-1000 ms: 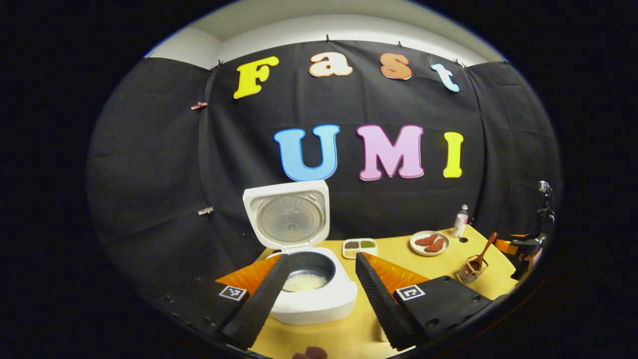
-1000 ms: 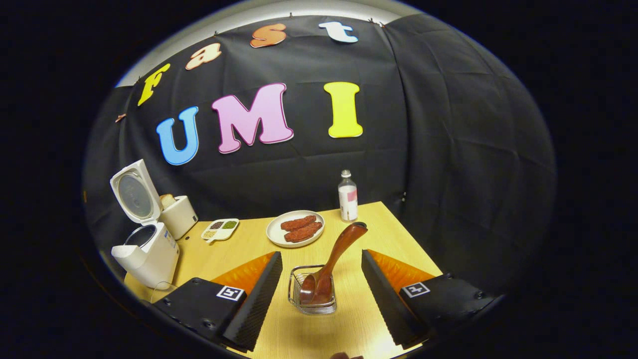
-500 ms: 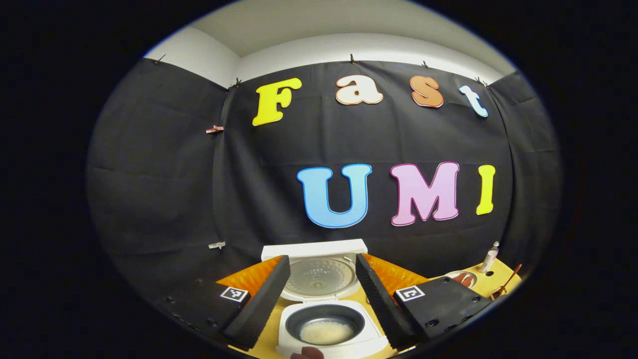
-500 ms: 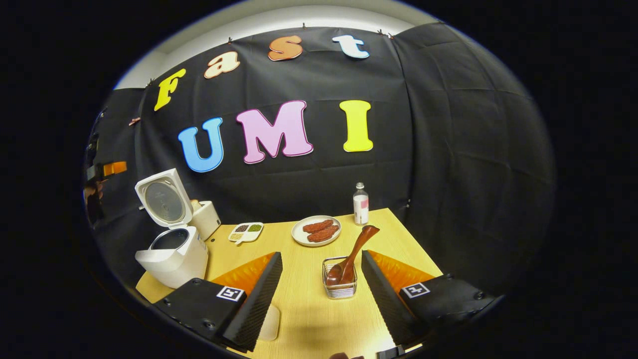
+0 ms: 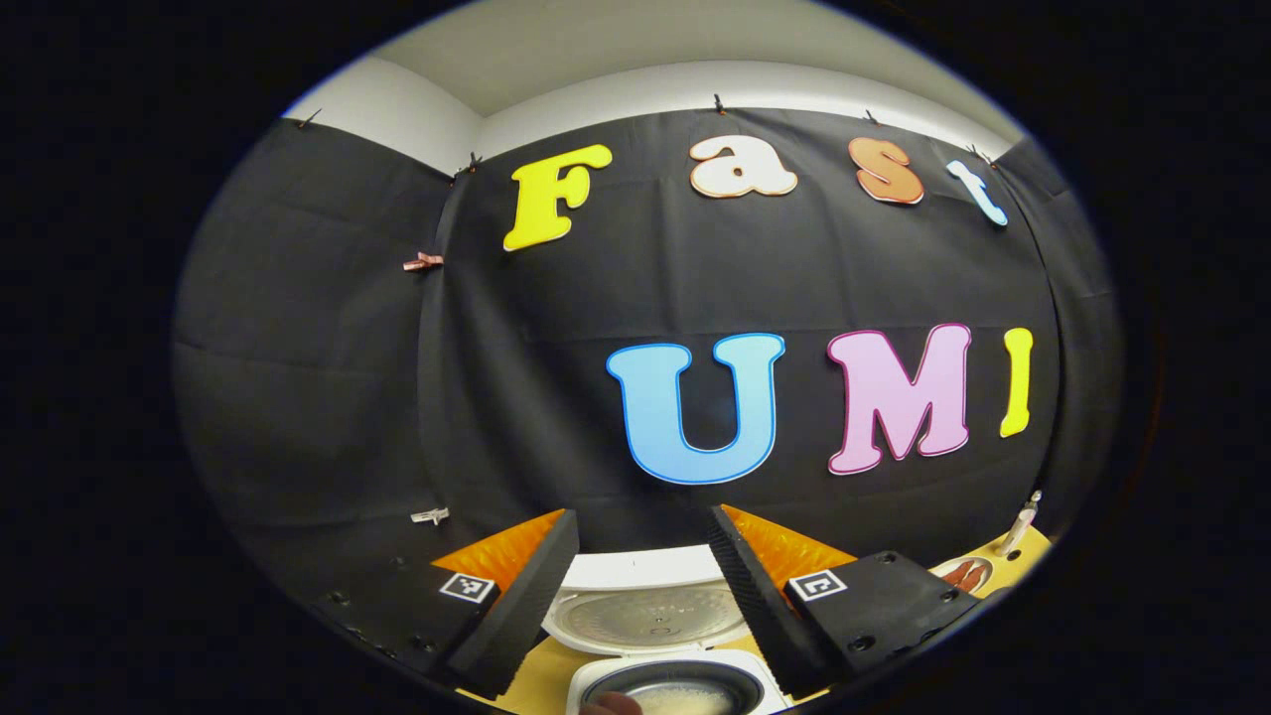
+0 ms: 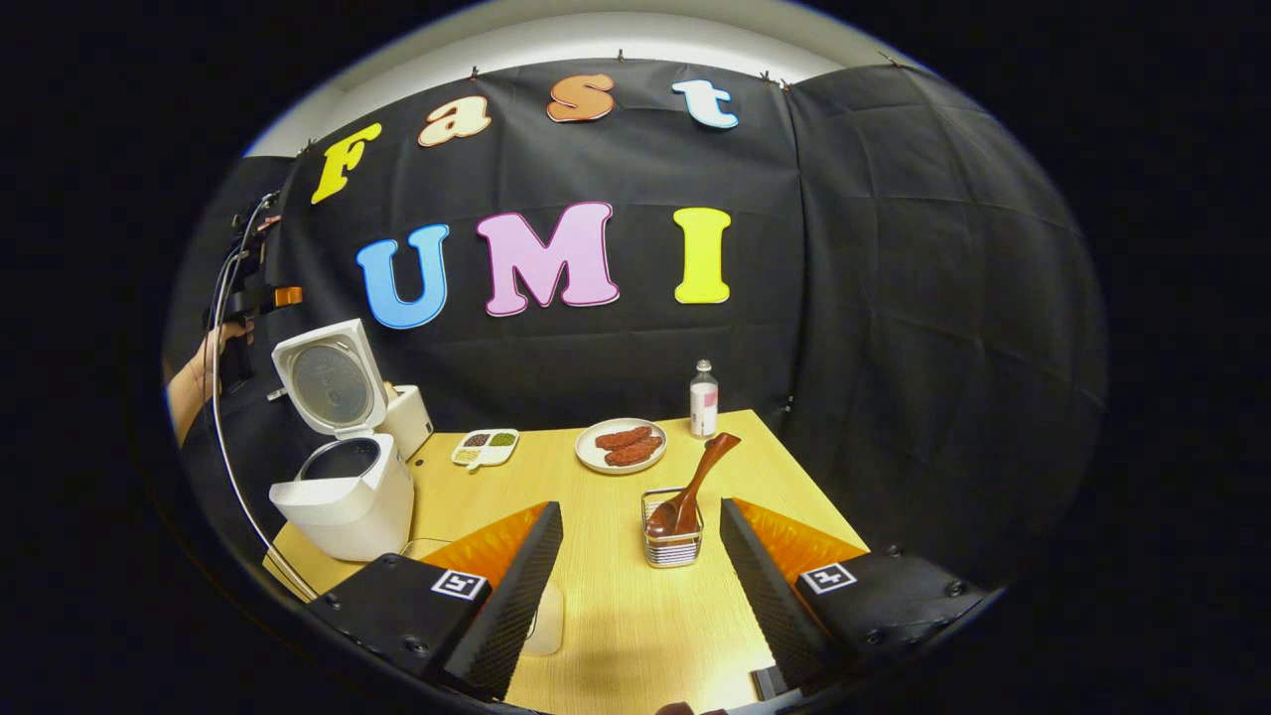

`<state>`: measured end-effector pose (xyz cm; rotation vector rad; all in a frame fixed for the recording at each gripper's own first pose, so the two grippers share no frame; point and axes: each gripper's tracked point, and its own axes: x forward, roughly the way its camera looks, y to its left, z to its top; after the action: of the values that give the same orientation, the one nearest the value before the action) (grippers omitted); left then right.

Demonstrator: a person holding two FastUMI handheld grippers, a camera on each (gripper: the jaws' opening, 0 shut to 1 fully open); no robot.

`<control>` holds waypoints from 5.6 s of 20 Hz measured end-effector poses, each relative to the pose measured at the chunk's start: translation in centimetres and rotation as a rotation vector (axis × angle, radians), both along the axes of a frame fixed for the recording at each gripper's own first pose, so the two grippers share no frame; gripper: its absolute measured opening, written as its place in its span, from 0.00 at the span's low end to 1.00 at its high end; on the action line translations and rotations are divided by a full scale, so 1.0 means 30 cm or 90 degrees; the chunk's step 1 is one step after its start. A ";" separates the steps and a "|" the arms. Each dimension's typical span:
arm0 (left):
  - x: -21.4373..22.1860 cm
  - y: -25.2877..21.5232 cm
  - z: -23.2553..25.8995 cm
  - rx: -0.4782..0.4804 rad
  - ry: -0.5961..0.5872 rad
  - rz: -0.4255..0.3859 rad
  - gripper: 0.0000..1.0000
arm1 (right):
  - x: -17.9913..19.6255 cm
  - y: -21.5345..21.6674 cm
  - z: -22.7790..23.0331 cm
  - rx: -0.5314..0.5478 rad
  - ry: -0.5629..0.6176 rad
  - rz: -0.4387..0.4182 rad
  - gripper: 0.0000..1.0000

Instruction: Close the left gripper, press the button to open the rice cooker; take a wooden spoon from the chopstick holder with the right hand, scoop a spoonful of rice and pour it into the rice cooker, then put the wooden spoon back into the chopstick holder.

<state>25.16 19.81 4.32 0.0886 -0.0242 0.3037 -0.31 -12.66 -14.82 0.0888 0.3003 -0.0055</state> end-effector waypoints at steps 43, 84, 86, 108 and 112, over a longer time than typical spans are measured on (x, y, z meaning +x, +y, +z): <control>-0.329 -0.155 -0.657 -0.082 0.150 0.005 0.96 | -0.084 0.092 -0.008 -0.023 0.031 0.041 0.99; -0.484 -0.263 -0.699 -0.089 0.117 -0.043 0.93 | -0.056 0.143 0.098 -0.019 -0.018 0.050 0.99; -0.526 -0.304 -0.607 -0.078 0.084 -0.060 0.93 | -0.037 0.156 0.148 -0.031 -0.043 0.056 0.99; -0.931 -0.831 -0.205 -0.013 -0.022 -0.201 0.93 | -0.022 0.136 0.475 -0.056 -0.232 0.065 0.98; -0.955 -0.899 -0.190 -0.010 -0.025 -0.211 0.93 | -0.040 0.112 0.477 -0.071 -0.242 0.069 0.98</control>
<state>-3.49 -7.16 -1.39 0.0622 -0.0751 -0.0262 -1.51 -9.29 -0.51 -0.0372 -0.0750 0.1013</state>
